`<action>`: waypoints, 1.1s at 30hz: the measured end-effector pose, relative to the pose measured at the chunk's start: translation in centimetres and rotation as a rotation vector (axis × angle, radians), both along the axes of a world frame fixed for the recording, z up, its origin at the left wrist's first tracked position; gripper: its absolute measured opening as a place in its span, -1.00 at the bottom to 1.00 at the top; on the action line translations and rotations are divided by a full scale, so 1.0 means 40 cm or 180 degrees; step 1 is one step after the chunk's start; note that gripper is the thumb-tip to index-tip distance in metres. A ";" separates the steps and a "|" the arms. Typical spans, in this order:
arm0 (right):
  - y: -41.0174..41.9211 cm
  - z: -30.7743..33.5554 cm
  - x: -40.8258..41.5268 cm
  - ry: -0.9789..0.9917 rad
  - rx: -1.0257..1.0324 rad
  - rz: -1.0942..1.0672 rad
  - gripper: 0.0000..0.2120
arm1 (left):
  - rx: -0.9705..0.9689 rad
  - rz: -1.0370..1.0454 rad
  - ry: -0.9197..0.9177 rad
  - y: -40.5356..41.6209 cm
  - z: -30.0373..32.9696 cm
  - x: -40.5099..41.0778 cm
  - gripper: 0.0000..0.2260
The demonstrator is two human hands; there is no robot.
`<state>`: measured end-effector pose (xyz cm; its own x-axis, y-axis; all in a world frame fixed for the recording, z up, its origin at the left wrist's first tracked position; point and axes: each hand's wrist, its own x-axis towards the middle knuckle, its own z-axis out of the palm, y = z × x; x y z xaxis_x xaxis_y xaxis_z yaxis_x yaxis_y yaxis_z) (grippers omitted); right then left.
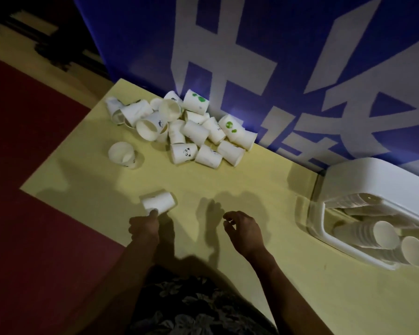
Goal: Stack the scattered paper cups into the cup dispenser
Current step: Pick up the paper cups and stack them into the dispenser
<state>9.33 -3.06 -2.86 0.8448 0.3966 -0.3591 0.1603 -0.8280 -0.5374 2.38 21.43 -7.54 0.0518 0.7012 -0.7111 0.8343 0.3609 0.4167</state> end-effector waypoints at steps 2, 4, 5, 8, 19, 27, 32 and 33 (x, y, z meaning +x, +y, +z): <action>0.063 -0.008 0.015 0.0036 -0.0045 0.0020 -0.79 | -0.0011 -0.0433 -0.0316 0.021 -0.005 0.008 -0.60; 0.120 -0.014 0.036 0.0078 -0.0105 0.0005 -0.78 | 0.0042 -0.0405 -0.0627 0.043 -0.008 0.024 -0.69; 0.145 -0.016 0.049 0.0087 -0.0137 0.0000 -0.78 | 0.0135 -0.0454 -0.0731 0.057 -0.005 0.032 -0.74; 0.212 -0.024 0.097 0.0068 -0.0261 -0.0012 -0.75 | 0.0213 -0.0745 -0.0991 0.092 0.003 0.068 -0.80; 0.378 -0.065 0.346 -0.0471 -0.0991 0.0606 -0.35 | 0.0969 -0.2808 -0.1484 0.192 0.077 0.212 -0.55; 0.367 -0.104 0.342 -0.0327 -0.1262 0.0304 -0.62 | 0.1323 -0.3457 -0.1492 0.200 0.082 0.262 -0.65; 0.284 -0.064 0.272 -0.0703 -0.0832 -0.0146 -0.79 | 0.1444 -0.3735 -0.1545 0.151 0.115 0.280 -0.83; 0.263 -0.052 0.256 -0.0825 -0.0739 -0.0291 -0.83 | 0.1495 -0.3806 -0.1524 0.137 0.128 0.282 -0.83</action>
<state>19.56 7.47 -4.96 0.9479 0.2481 -0.1999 0.1862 -0.9404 -0.2844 13.64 26.91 -2.42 0.9610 0.2237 -0.1628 0.2756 -0.7244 0.6319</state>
